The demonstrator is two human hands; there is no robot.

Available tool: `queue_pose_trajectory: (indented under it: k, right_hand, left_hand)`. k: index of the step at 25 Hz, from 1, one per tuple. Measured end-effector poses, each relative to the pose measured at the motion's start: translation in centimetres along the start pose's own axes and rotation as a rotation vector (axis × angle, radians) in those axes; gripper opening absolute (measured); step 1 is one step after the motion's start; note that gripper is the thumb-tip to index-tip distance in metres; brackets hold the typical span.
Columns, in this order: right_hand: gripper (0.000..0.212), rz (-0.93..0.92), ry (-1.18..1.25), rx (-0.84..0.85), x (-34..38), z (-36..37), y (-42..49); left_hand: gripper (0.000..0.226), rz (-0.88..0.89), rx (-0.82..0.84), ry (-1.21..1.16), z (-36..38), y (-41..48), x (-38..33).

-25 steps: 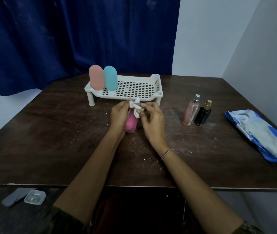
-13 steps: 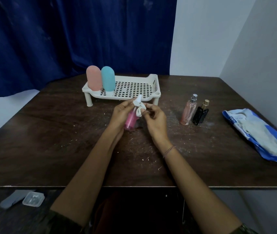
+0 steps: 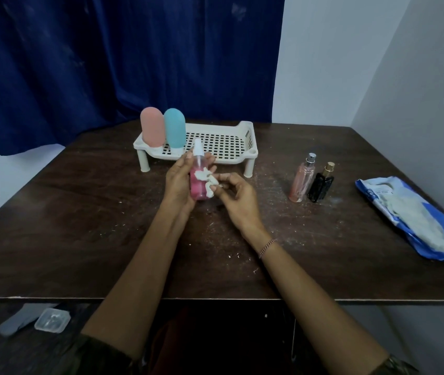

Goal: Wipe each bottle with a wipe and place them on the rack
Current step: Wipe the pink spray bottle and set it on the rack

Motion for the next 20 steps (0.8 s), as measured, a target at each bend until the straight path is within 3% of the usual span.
queue_pose_trajectory:
  k: [6, 11, 16, 20]
  right_hand:
    - [0.025, -0.117, -0.016, 0.089, 1.2, 0.8, -0.9]
    - [0.027, -0.265, -0.199, -0.004, 1.7, 0.6, -1.1]
    - [0.018, -0.397, -0.238, 0.042, 2.6, 0.7, -1.4]
    - [0.016, -0.388, -0.193, 0.005, 2.6, 0.4, -1.2]
  left_hand:
    - [0.04, -0.065, -0.034, -0.32, -1.2, 0.7, 0.0]
    - [0.035, -0.108, -0.012, -0.293, -0.2, 0.2, 1.2]
    - [0.033, -0.161, 0.091, -0.321, 0.1, 0.0, 0.9]
    - [0.038, -0.236, 0.198, -0.237, 0.8, -1.0, 0.9]
Point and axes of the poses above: each hand's wrist, its own y-axis towards the middle knuckle, its own z-axis out of the palm, x = y × z, the point moved 3 cm from there along y, towards the middle knuckle, and after that the axes turned 9 degrees about -z, right-handed, at the moved point
